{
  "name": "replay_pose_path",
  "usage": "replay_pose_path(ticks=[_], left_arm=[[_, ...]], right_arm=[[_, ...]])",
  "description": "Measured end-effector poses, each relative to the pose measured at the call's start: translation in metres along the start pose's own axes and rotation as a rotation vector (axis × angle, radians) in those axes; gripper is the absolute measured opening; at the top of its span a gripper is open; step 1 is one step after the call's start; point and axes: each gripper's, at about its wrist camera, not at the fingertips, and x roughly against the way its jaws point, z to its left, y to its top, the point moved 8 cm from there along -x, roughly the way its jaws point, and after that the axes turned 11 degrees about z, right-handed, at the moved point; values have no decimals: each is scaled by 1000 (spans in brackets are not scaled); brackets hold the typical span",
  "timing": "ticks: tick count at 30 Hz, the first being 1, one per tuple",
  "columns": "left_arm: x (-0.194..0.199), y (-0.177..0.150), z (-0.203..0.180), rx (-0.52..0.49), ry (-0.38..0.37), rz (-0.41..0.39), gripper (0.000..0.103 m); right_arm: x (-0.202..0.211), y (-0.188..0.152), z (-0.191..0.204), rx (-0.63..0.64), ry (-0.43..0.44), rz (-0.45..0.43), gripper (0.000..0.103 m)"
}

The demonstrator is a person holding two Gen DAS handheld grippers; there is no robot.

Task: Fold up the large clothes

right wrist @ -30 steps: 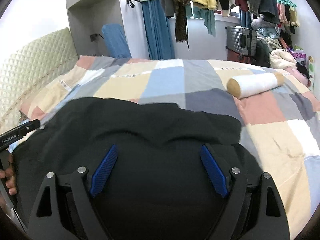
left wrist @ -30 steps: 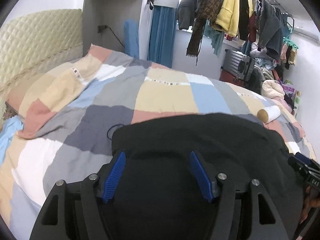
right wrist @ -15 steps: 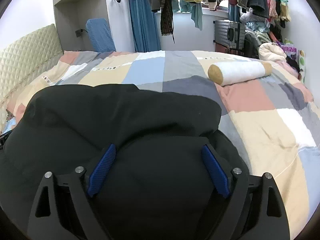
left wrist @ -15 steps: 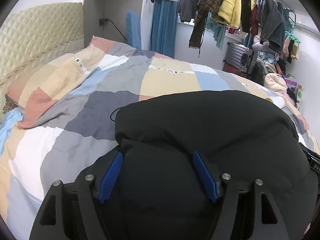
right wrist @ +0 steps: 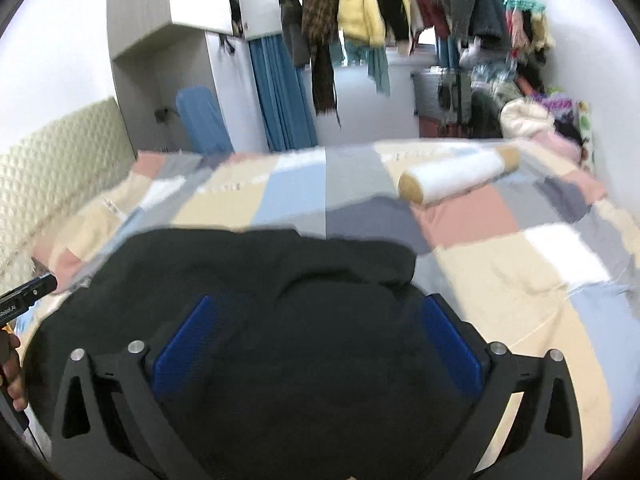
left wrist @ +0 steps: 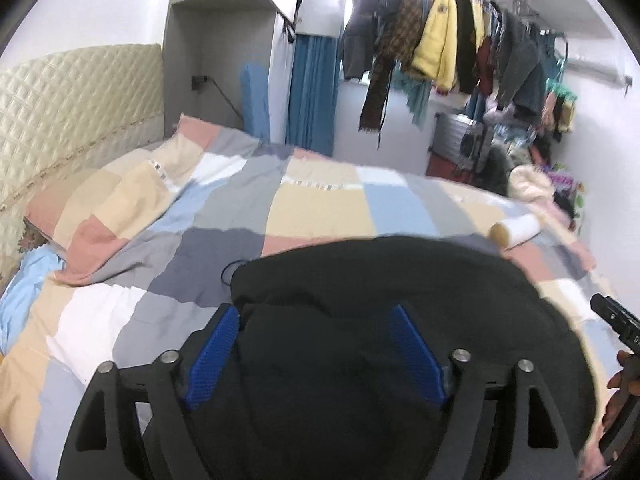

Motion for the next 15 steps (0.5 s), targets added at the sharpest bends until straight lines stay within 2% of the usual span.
replay_pose_path(ticks=[5,8,12,15], left_arm=[[66,7,-9,-34,3,-46,89],[117,12,-18,-36,-6,-97,96],[179,14,-35,-57,-11,-139,98],[220,10,-48,-72,-5,-152,99]], right_arm=[[64,14,5,-21,26,-62,103],[111,23,14,8,26,-97,103],[172,38,26,50,21,-159,103],[212,43,34,55,53,-206,103]])
